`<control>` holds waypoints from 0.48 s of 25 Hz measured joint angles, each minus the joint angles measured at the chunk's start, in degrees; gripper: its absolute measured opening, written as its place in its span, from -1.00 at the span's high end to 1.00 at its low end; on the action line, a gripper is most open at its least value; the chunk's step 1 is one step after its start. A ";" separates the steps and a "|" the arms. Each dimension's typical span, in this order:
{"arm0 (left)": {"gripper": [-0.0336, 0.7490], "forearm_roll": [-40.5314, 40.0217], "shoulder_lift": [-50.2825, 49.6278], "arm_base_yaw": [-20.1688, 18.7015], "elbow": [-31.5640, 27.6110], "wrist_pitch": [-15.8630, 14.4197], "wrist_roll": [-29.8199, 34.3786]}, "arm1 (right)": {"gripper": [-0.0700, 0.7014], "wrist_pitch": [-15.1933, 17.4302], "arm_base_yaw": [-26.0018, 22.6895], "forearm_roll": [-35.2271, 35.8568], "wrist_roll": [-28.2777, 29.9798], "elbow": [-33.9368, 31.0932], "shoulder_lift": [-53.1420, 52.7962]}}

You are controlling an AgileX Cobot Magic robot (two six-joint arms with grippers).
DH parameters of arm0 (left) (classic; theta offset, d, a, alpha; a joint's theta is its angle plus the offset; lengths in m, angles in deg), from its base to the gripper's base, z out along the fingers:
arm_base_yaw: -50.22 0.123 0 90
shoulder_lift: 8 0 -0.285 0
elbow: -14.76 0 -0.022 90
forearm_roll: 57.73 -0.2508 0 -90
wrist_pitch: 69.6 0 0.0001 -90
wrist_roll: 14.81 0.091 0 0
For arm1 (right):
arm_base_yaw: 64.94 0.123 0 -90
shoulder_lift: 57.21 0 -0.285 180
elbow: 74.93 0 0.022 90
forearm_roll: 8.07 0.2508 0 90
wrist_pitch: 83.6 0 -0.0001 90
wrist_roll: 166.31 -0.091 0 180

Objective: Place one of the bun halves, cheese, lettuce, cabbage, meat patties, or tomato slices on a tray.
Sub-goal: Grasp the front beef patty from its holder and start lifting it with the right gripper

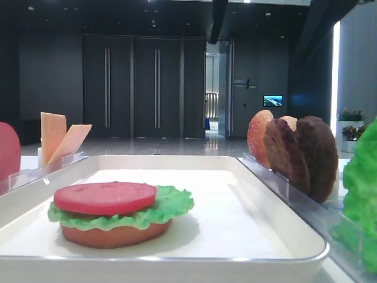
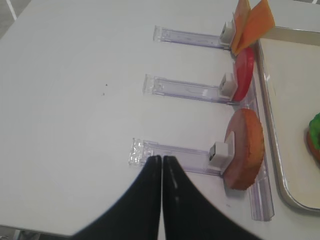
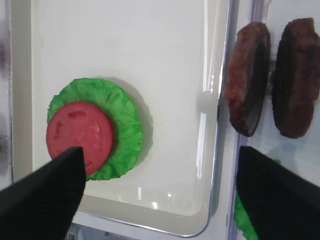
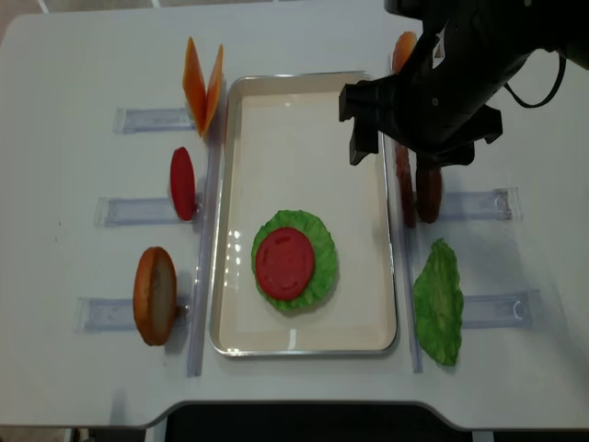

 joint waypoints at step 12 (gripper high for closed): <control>0.91 0.00 0.00 0.00 0.00 0.00 0.00 | -0.69 -2.46 0.44 -2.03 1.52 0.04 4.96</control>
